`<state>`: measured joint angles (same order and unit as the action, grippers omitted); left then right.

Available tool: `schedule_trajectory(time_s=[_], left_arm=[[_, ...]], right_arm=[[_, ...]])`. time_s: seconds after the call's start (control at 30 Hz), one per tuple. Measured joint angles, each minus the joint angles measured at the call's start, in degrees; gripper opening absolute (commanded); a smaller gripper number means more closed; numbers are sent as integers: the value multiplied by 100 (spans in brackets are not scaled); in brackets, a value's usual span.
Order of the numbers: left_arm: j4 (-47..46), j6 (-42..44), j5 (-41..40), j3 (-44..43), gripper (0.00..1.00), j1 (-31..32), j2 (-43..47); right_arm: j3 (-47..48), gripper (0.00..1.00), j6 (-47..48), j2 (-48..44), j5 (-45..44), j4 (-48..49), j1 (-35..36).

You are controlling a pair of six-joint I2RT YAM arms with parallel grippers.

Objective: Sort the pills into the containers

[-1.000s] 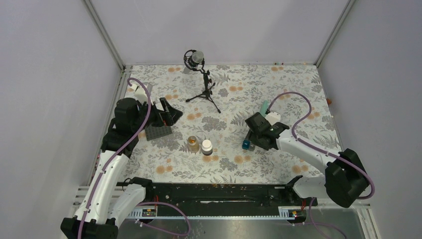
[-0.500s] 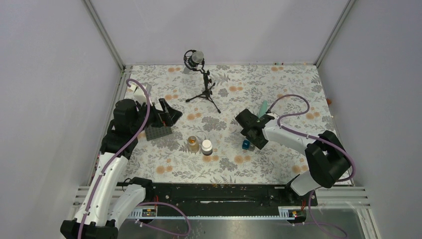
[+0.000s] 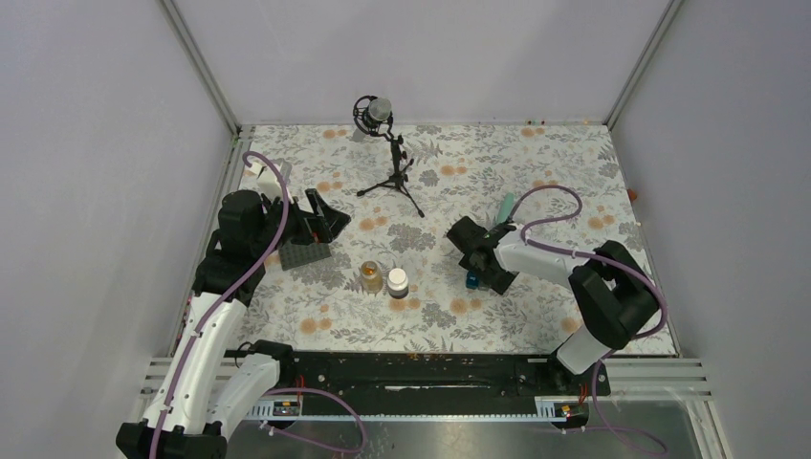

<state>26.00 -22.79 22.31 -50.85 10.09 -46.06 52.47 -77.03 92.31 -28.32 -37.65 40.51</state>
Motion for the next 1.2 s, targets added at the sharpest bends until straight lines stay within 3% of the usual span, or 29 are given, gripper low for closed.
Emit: schedule_trajectory(time_s=[0.5, 0.8, 1.03, 1.13, 1.2], left_arm=[[0, 0, 0, 0, 99, 0, 0], [0, 0, 0, 0, 99, 0, 0], [-22, -2, 57, 87, 99, 0, -20], [-98, -2, 111, 120, 99, 0, -17], [-175, -9, 138, 153, 99, 0, -15]], right_arm=[[-1010, 83, 1674, -872, 732, 861, 33], [-1080, 83, 1958, -1161, 850, 651, 35], [-1137, 69, 2033, -1298, 999, 588, 35], [-1373, 71, 1858, -1491, 1025, 616, 35], [-1506, 79, 1738, -1650, 1036, 588, 35]])
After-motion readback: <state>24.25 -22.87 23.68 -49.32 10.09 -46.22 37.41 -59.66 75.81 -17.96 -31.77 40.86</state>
